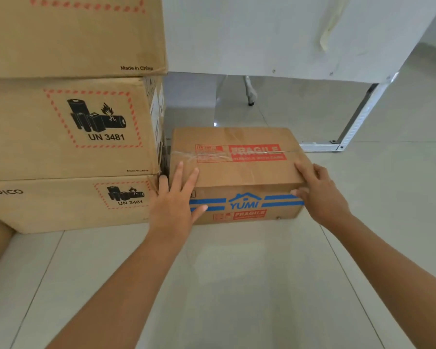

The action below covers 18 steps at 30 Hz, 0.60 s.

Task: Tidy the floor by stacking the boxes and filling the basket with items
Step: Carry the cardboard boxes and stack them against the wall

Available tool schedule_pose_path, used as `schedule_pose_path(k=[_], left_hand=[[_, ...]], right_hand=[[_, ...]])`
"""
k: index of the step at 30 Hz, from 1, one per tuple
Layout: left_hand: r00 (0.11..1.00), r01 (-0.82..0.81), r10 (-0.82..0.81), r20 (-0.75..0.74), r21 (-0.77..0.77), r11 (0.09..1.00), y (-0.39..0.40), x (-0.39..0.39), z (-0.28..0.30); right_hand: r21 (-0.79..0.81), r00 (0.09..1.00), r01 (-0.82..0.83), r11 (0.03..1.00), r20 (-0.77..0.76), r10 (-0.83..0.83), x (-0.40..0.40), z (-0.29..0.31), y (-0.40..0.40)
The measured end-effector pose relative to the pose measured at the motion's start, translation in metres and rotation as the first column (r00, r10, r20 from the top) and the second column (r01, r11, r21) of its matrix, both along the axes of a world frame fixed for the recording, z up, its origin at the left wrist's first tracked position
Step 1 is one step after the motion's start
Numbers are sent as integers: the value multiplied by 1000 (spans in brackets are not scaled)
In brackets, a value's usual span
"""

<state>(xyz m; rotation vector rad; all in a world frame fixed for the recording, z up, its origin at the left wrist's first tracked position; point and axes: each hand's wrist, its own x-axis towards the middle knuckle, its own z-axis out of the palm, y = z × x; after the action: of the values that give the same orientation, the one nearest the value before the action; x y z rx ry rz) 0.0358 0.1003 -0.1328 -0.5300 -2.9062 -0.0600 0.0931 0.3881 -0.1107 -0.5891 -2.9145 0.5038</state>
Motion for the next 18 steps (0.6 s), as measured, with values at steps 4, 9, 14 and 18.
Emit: schedule_pose_path(k=[4, 9, 14, 18], left_hand=[[996, -5, 12, 88, -77, 997, 7, -6, 6], [994, -15, 15, 112, 3, 1000, 7, 25, 15], [968, 8, -53, 246, 180, 984, 31, 108, 11], [850, 121, -257, 459, 303, 945, 90, 173, 24]], right_hand=[[147, 991, 0, 989, 130, -20, -2, 7, -2], [94, 983, 27, 995, 177, -43, 42, 11, -4], [144, 912, -2, 990, 406, -57, 119, 49, 18], [97, 890, 161, 982, 416, -187, 210, 95, 41]])
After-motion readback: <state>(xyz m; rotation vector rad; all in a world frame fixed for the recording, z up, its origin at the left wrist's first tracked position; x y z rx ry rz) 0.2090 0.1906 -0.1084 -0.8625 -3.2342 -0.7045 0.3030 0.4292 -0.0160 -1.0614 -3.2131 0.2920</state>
